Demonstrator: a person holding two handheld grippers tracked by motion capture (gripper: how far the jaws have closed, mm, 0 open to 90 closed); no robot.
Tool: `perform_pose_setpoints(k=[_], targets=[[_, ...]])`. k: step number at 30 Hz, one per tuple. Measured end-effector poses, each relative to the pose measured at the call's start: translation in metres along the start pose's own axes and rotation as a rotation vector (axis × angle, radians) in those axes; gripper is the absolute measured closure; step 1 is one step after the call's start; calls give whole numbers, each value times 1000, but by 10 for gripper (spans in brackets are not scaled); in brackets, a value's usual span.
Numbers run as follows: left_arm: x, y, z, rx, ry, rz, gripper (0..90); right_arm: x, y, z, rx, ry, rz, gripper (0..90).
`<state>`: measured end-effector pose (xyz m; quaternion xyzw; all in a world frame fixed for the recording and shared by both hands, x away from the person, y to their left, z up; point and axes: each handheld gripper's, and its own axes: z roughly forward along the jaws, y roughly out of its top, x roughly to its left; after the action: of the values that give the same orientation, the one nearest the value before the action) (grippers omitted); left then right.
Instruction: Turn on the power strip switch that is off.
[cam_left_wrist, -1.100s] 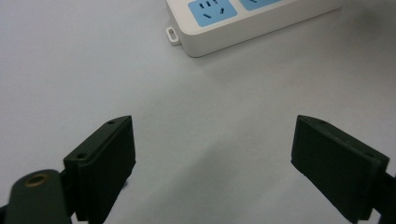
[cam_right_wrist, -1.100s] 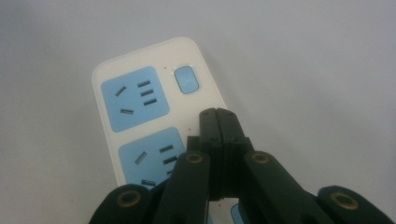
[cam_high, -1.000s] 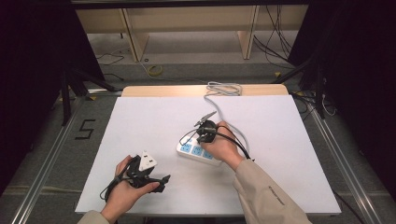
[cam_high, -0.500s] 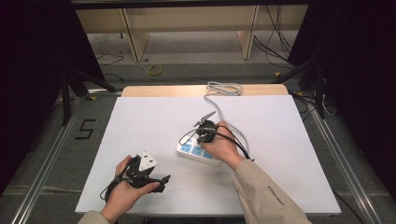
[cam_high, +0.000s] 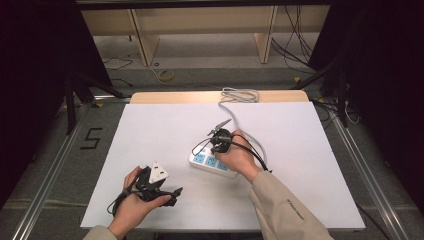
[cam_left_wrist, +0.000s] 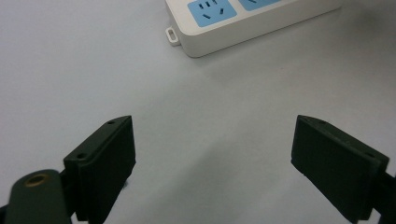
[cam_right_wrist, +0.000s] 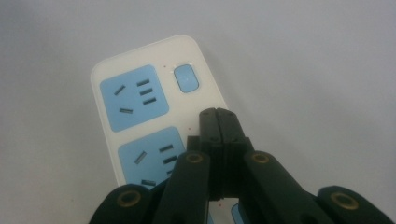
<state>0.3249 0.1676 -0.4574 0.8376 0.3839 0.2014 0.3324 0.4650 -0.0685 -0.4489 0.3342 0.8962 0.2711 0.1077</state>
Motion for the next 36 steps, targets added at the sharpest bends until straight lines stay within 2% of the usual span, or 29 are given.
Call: perform_pose_setpoints(k=[27,36], targets=[[-1,0,1,-1,-5,-3,132,0,0,0,-1,0,12,900],[0,0,0,-1,-3,1,132,1,0,0,-4,-7,1,900]])
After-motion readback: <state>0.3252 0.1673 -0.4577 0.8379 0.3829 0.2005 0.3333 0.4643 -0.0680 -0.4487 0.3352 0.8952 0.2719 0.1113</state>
